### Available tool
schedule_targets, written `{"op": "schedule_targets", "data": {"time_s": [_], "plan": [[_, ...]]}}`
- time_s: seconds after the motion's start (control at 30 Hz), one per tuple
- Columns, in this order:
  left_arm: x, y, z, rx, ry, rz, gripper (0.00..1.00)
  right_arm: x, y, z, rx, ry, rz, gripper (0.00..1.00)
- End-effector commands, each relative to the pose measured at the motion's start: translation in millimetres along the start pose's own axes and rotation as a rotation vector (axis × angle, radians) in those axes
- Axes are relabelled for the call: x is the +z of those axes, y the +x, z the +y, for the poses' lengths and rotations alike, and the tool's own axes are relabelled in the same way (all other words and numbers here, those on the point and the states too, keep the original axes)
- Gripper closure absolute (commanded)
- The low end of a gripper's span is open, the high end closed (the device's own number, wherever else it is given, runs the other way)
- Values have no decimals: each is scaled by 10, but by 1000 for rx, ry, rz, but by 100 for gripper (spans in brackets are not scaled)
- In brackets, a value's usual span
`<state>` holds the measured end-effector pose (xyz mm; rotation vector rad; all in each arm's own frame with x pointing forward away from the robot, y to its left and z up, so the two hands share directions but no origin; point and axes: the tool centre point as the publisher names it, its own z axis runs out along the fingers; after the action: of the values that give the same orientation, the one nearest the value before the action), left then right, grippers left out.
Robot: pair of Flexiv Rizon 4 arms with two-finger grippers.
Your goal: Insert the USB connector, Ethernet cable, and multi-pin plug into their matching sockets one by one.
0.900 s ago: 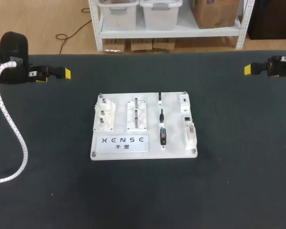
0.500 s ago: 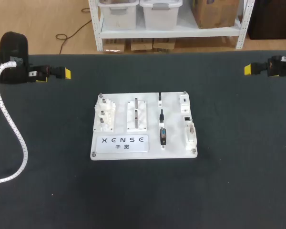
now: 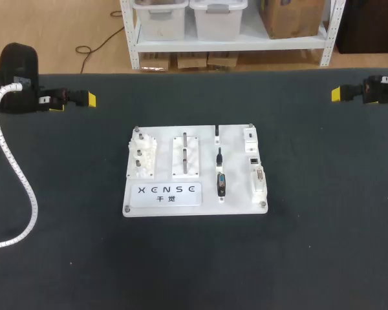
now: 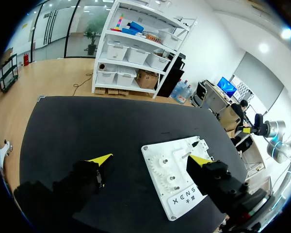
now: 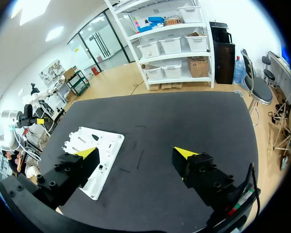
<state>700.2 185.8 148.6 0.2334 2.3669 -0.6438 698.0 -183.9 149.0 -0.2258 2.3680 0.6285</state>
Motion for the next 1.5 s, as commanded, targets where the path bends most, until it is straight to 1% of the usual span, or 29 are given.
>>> {"op": "schedule_targets", "data": {"time_s": [0.03, 1.03, 1.1, 1.17, 1.3, 1.33, 1.37, 1.4, 1.43, 1.47, 1.5], "plan": [[-4, -8, -12, -1, -6, 5, 0, -1, 0, 2, 0, 2, 0, 0], [-4, -8, -12, -1, -6, 5, 0, -1, 0, 2, 0, 2, 0, 0], [17, -42, -43, 93, 34, 8, 0, -1, 0, 2, 0, 2, 0, 0], [30, -94, -121, 236, 84, 35, 0, -1, 0, 2, 0, 2, 0, 0], [27, -159, -323, 484, 221, 5, 0, -1, 0, 2, 0, 2, 0, 0], [26, -150, -345, 536, 249, -9, 0, -1, 0, 2, 0, 2, 0, 0], [29, -138, -403, 584, 281, -8, 0, -1, 0, 2, 0, 2, 0, 0], [40, -113, -422, 633, 309, -11, 0, -1, 0, 2, 0, 2, 0, 0], [54, -84, -484, 685, 351, -4, 0, -1, 0, 2, 0, 2, 0, 0], [66, -39, -545, 732, 373, -3, 0, -1, 0, 2, 0, 2, 0, 0], [81, 3, -596, 763, 406, 12, 0, -1, 0, 2, 0, 2, 0, 0]]}}
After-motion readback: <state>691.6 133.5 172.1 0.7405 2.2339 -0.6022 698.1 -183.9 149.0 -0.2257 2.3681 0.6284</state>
